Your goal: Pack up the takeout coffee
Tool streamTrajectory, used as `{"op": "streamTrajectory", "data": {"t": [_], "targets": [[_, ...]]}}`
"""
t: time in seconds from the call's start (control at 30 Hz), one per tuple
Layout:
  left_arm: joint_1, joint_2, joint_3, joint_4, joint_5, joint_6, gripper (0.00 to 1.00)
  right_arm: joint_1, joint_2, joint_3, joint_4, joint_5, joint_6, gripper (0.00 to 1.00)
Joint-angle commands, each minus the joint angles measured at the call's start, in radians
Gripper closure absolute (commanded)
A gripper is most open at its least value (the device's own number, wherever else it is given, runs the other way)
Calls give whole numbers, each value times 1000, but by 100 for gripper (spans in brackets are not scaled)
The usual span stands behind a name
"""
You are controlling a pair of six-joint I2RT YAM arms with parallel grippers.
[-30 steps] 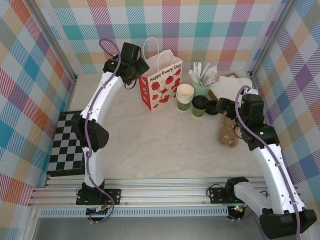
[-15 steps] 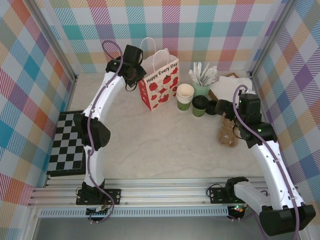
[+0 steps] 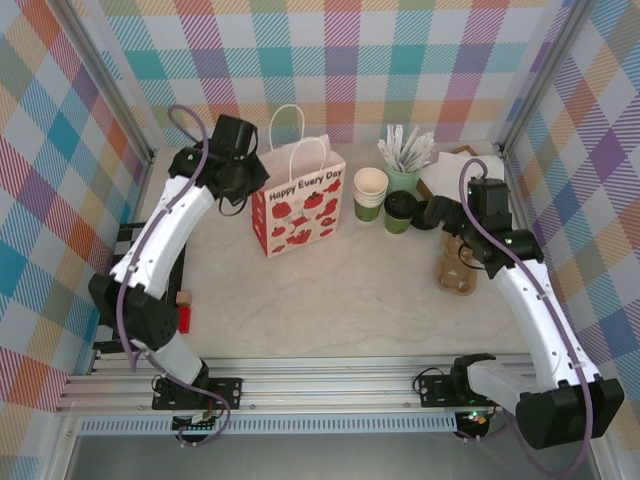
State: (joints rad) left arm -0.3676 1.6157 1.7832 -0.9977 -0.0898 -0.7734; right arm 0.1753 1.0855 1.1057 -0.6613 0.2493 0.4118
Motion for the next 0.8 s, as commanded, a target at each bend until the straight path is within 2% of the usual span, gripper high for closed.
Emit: {"op": "streamTrajectory", "data": {"t": [0.0, 0.17, 0.3, 0.4, 0.5, 0.53, 0.63, 0.7, 0.77], "targets": [[4, -132, -140, 43, 69, -37, 99, -7, 26, 40, -44, -36, 38, 0], [2, -292, -326, 64, 110, -62, 94, -7, 39, 37, -46, -71, 56, 0], [2, -357, -382, 49, 117, -59, 80, -31, 64, 33, -52, -129, 46, 0], [4, -381, -373, 41, 95, -19, 59, -90, 92, 21, -76, -172, 18, 0], [6, -417, -364, 58, 87, 33, 29, -175, 109, -28, -85, -241, -15, 0], [6, -435, -369, 59, 56, 33, 20, -205, 115, -48, -90, -292, -25, 0], [7, -534, -430, 86, -90, 19, 1, -237, 135, -99, -126, -433, -76, 0], [7, -617, -492, 108, -215, -17, 0, -234, 141, -131, -151, -463, -102, 0], [6, -686, -555, 129, -333, -72, 0, -228, 120, -173, -143, -420, -106, 0]]}}
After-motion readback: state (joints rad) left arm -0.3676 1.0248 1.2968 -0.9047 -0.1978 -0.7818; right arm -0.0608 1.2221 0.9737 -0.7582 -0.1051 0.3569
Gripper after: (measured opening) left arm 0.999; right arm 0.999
